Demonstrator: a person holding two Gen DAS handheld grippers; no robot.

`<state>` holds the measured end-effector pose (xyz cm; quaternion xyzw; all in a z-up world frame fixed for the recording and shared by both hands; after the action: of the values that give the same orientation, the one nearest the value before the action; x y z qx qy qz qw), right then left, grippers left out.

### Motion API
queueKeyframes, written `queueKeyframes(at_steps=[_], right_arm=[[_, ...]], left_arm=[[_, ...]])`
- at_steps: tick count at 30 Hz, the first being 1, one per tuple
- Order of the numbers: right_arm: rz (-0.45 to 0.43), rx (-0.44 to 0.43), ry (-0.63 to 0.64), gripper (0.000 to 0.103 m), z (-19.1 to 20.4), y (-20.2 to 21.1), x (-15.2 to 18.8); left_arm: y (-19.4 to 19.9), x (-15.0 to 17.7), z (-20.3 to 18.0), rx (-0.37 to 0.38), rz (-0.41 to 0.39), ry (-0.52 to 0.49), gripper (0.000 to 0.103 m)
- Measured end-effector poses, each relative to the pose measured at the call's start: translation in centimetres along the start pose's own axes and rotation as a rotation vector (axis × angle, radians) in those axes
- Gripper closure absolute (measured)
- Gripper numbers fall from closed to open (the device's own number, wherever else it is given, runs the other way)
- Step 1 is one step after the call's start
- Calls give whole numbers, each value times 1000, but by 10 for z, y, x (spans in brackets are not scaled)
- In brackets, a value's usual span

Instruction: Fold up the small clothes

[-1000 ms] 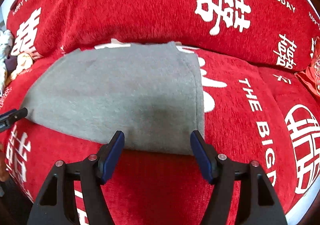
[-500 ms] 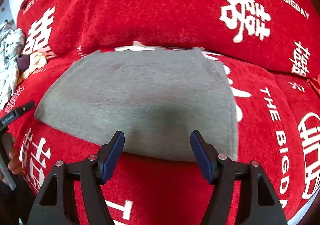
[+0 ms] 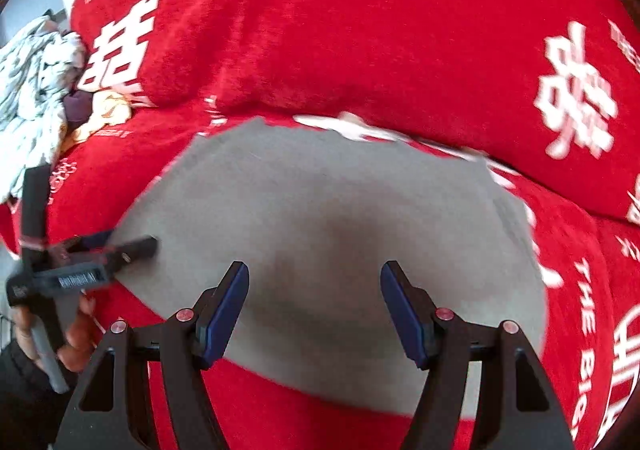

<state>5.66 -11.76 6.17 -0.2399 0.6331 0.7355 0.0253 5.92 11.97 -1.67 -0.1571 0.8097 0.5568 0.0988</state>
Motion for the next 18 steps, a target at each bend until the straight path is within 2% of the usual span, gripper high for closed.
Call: queueKeyframes(at_steps=[1,2,4,6,10,12,14,18], right_arm=[[4,-17,12,31,6,-3,-11],[7,-28,20,31,11,-7,-21],[21,-43,26,31,20,-15,-39],[49,-63,24,31,27,-27,-57],[120,-110,12,31,37,-50,-82],[157,-125,4,31,43,-61,-94],[185,-134,3,31,51,-69,-104],[243,-111,14,31,74,-88,-128]], left_arm=[[0,-1,0,9,0,-3,4],[1,-1,-1,18,-5,-11,18],[5,2,-3,16,-13,-29,35],[5,2,-5,13,-18,-36,36],[6,3,-6,37,-24,-39,55],[7,4,-8,29,-29,-38,56],[8,5,-9,25,-41,-41,64],[11,8,-9,25,-57,-42,64]])
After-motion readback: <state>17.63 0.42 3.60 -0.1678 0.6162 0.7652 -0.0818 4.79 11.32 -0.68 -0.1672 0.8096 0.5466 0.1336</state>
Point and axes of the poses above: each gripper's, at about its wrist camera, not at the fingertips, and y roughly against the way its jaws point, z to its left, x to its underside, the point moved 1 cm from there along -y, roughly the way its jaws point, and after that the axes turned 13 degrees about z, right-handed, at the moved point
